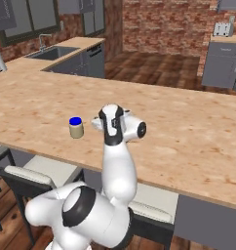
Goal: The dining table condiment station is running low on mayonnaise. Refill the condiment station by opening the cabinet and taking the mayonnaise from the cabinet and placing it on the dining table.
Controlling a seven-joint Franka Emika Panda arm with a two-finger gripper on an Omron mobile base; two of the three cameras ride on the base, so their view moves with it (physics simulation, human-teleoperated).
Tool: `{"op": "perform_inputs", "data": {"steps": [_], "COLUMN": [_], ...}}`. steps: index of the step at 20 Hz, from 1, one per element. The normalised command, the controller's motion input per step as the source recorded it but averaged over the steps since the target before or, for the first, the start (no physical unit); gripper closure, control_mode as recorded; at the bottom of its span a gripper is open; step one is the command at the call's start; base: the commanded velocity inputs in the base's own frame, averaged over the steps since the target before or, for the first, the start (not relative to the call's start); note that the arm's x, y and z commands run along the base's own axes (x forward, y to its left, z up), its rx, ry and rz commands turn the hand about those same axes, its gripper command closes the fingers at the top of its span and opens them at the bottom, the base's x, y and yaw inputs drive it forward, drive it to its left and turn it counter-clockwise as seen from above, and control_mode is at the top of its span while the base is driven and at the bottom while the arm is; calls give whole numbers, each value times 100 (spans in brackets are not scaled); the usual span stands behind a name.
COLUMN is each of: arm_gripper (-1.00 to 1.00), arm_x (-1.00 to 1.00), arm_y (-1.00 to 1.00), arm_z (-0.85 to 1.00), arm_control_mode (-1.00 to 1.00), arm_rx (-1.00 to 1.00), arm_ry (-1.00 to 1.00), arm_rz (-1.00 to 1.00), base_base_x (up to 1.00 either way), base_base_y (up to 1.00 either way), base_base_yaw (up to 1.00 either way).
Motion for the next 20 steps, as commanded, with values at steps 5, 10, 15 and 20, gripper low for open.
{"op": "perform_inputs", "data": {"steps": [5,10,15,20], "arm_gripper": [-100,-100,-100,-100], "arm_x": [-32,-21,-31,-57], "arm_y": [31,41,38,33], "arm_z": [56,67,67,64], "arm_control_mode": [-100,-100,-100,-100], "arm_rx": [-5,-13,-19,-20], "arm_ry": [4,0,0,-4], "arm_rz": [-12,-14,-14,-14], "base_base_x": [0,0,0,0], "base_base_y": [0,0,0,0], "base_base_yaw": [0,0,0,0]}}
